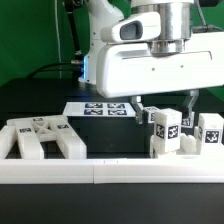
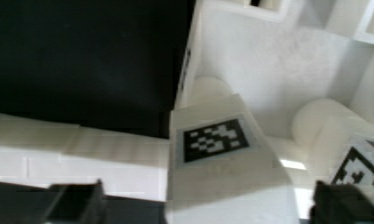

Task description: Assemble chair

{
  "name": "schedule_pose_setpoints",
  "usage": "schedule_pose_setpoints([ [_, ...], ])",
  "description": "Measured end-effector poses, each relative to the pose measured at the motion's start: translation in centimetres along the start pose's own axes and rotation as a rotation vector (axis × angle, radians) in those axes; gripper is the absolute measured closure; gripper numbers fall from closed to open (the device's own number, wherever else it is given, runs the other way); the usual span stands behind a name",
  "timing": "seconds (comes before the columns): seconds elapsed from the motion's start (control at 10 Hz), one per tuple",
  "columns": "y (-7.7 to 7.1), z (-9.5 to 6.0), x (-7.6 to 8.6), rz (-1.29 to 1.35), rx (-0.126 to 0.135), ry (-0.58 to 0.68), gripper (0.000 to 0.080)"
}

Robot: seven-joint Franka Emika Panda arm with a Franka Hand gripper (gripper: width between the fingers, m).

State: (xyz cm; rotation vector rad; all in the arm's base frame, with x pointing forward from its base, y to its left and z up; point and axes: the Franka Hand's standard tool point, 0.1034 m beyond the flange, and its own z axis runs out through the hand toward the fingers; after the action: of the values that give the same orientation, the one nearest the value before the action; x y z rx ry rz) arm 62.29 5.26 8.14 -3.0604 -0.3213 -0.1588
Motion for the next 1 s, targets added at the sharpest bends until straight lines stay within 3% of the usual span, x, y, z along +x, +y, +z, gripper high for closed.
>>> schedule_pose_setpoints([
  [0.2, -0.02, 0.02, -0.01, 0.029, 0.001, 0.0, 0.0511],
  [0.4, -0.07, 0.03, -0.02, 0.07, 0.004, 0.0, 0.051],
  [1.0, -0.41, 0.2, 0.17, 0.766, 0.009, 0.018, 0.0509],
])
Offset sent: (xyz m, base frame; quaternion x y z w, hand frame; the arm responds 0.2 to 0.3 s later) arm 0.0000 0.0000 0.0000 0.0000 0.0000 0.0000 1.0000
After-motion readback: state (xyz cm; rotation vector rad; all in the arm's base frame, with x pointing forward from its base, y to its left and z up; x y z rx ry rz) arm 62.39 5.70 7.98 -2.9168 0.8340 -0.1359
